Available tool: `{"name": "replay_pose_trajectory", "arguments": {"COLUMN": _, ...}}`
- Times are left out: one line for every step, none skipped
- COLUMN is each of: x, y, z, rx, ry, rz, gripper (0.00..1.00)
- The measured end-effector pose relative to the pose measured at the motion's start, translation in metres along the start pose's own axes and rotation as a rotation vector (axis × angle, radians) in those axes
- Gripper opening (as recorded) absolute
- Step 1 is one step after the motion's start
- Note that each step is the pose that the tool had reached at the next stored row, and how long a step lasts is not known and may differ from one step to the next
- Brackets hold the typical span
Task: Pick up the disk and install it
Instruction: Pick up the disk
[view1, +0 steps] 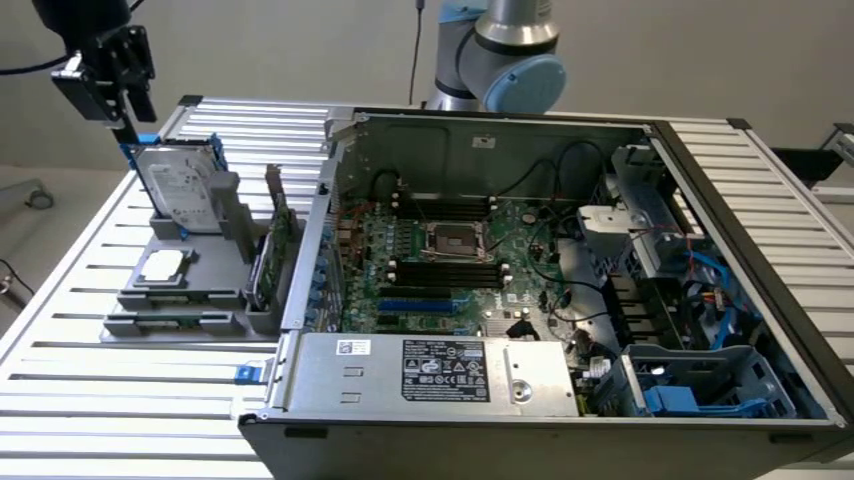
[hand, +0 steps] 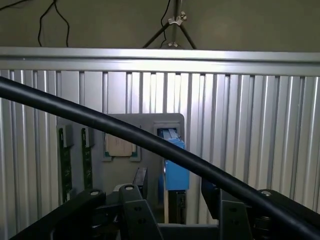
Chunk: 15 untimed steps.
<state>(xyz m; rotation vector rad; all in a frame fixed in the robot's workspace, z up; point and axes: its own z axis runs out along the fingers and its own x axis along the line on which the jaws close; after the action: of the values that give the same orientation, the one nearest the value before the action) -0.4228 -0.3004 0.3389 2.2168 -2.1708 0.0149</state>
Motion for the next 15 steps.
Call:
{"name": "replay_pose_trajectory", "arguments": {"x": 0.0, "y": 0.0004, "z": 0.0008, "rx": 0.0073, "ry": 0.0009, "rz": -0.003, "gripper": 0.56}}
{"name": "replay_pose_trajectory", "arguments": {"x": 0.0, "y": 0.0007, "z": 0.0015, "rx": 0.0136, "ry": 0.0017, "rz": -0.006, "gripper": 0.56}}
{"name": "replay_pose_trajectory", "arguments": {"x": 0.0, "y": 0.0011, "z": 0.0023, "rx": 0.0197, "ry": 0.0024, "rz": -0.009, "gripper": 0.56}}
{"name": "replay_pose_trajectory", "arguments": {"x": 0.0, "y": 0.0017, "z": 0.0031, "rx": 0.0251, "ry": 0.0029, "rz": -0.012, "gripper": 0.56}}
{"name": "replay_pose_trajectory", "arguments": {"x": 0.0, "y": 0.0023, "z": 0.004, "rx": 0.0299, "ry": 0.0032, "rz": -0.014, "gripper": 0.56}}
{"name": "replay_pose_trajectory", "arguments": {"x": 0.0, "y": 0.0033, "z": 0.0051, "rx": 0.034, "ry": 0.0033, "rz": -0.016, "gripper": 0.56}}
{"name": "replay_pose_trajectory", "arguments": {"x": 0.0, "y": 0.0043, "z": 0.0064, "rx": 0.0369, "ry": 0.0034, "rz": -0.018, "gripper": 0.56}}
{"name": "replay_pose_trajectory", "arguments": {"x": 0.0, "y": 0.0054, "z": 0.0079, "rx": 0.0391, "ry": 0.0034, "rz": -0.02, "gripper": 0.56}}
{"name": "replay_pose_trajectory", "arguments": {"x": -0.001, "y": 0.0064, "z": 0.0096, "rx": 0.0408, "ry": 0.0034, "rz": -0.022, "gripper": 0.56}}
{"name": "replay_pose_trajectory", "arguments": {"x": -0.001, "y": 0.0072, "z": 0.0113, "rx": 0.042, "ry": 0.0035, "rz": -0.023, "gripper": 0.56}}
{"name": "replay_pose_trajectory", "arguments": {"x": -0.001, "y": 0.0076, "z": 0.0131, "rx": 0.0436, "ry": 0.0036, "rz": -0.025, "gripper": 0.56}}
{"name": "replay_pose_trajectory", "arguments": {"x": -0.001, "y": 0.0078, "z": 0.0148, "rx": 0.0452, "ry": 0.0037, "rz": -0.026, "gripper": 0.56}}
{"name": "replay_pose_trajectory", "arguments": {"x": -0.001, "y": 0.0079, "z": 0.0167, "rx": 0.0471, "ry": 0.0038, "rz": -0.027, "gripper": 0.56}}
{"name": "replay_pose_trajectory", "arguments": {"x": -0.001, "y": 0.0079, "z": 0.0185, "rx": 0.0488, "ry": 0.0037, "rz": -0.027, "gripper": 0.56}}
{"name": "replay_pose_trajectory", "arguments": {"x": -0.001, "y": 0.0079, "z": 0.0203, "rx": 0.05, "ry": 0.0038, "rz": -0.028, "gripper": 0.56}}
